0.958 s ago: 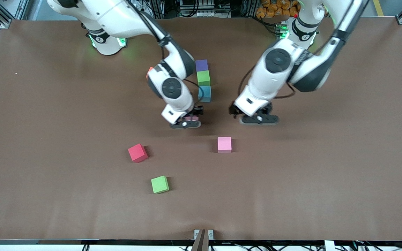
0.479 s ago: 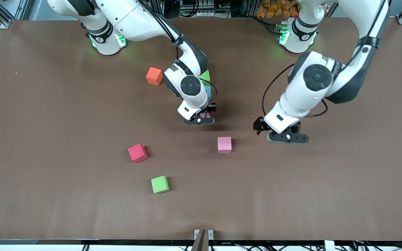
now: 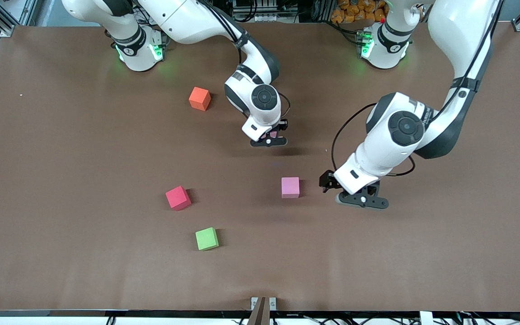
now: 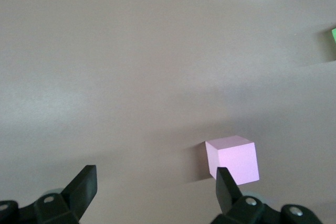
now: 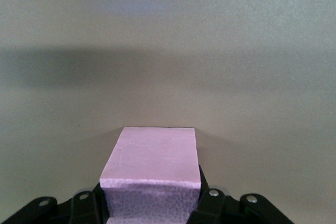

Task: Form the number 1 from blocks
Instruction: 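Place the pink cube beside cyan with the right gripper while the left grasps pink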

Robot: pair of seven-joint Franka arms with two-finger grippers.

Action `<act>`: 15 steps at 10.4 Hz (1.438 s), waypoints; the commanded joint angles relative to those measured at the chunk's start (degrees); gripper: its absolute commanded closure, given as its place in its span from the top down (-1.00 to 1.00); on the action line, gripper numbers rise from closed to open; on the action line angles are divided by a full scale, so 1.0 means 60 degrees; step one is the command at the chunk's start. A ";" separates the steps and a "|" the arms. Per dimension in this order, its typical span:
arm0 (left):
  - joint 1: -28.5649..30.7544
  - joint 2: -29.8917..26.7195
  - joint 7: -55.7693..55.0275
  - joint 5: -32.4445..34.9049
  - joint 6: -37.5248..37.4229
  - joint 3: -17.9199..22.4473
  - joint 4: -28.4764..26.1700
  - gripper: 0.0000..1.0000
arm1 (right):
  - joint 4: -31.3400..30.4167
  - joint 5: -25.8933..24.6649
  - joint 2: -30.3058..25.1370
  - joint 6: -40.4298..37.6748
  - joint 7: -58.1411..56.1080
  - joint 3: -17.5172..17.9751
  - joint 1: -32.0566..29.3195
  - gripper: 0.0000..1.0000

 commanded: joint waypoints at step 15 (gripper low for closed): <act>-0.2754 0.2439 -0.0463 0.0011 0.1287 0.1458 0.1253 1.00 | 0.0155 -0.0551 0.0025 -0.0577 0.0447 -0.0111 -0.0132 0.98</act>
